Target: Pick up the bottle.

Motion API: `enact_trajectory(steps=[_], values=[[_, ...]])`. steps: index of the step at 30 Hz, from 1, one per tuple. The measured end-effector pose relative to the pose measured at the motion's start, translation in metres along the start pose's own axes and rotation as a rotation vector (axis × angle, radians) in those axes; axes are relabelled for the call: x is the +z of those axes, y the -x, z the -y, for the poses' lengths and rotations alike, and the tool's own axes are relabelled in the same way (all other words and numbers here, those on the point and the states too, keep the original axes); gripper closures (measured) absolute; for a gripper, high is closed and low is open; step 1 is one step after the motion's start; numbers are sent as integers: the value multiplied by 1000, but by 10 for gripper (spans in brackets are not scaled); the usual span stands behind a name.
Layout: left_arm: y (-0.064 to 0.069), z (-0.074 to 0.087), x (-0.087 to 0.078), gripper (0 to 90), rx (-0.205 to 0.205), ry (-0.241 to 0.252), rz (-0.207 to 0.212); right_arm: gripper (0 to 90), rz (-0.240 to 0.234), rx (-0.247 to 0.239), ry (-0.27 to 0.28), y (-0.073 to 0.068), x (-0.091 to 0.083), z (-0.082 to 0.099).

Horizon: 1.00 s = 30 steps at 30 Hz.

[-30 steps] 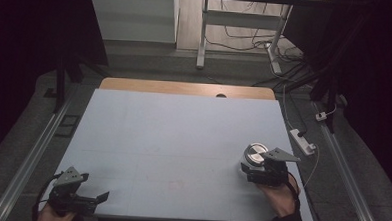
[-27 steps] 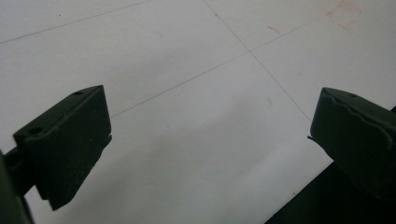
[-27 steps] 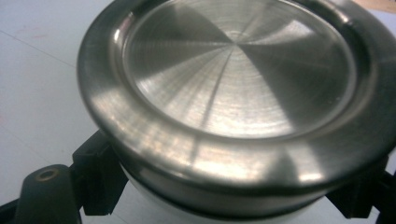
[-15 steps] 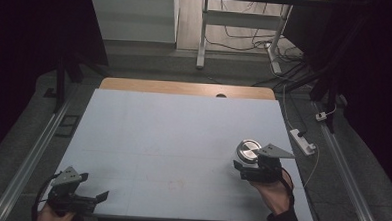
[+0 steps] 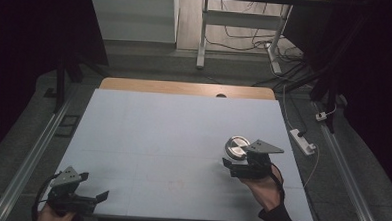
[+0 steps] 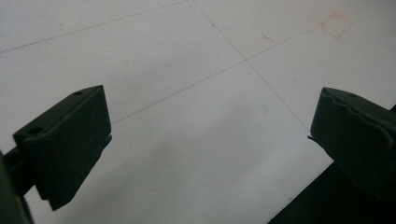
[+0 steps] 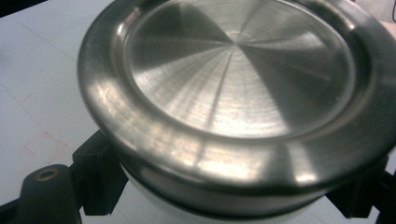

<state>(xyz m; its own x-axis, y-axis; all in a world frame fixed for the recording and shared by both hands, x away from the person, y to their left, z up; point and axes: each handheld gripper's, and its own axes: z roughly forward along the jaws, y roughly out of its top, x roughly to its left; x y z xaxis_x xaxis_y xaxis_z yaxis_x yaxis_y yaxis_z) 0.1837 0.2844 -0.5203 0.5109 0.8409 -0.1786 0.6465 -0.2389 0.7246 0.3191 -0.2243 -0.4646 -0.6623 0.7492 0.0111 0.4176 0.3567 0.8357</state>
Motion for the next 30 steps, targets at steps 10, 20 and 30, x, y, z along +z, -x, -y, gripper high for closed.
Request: enact_trajectory(steps=[10, 20, 30], values=[[0, 0, 0, 0, 6, -1, 4, 152, -35, -24, 3, -14, 14, -10], [0, 0, 1, 0, 11, 0, 8, 152, -76, -64, -8, -29, 29, -18], [0, 0, 1, 0, 17, 0, 18, 153, -118, -99, -9, -43, 44, -29]])
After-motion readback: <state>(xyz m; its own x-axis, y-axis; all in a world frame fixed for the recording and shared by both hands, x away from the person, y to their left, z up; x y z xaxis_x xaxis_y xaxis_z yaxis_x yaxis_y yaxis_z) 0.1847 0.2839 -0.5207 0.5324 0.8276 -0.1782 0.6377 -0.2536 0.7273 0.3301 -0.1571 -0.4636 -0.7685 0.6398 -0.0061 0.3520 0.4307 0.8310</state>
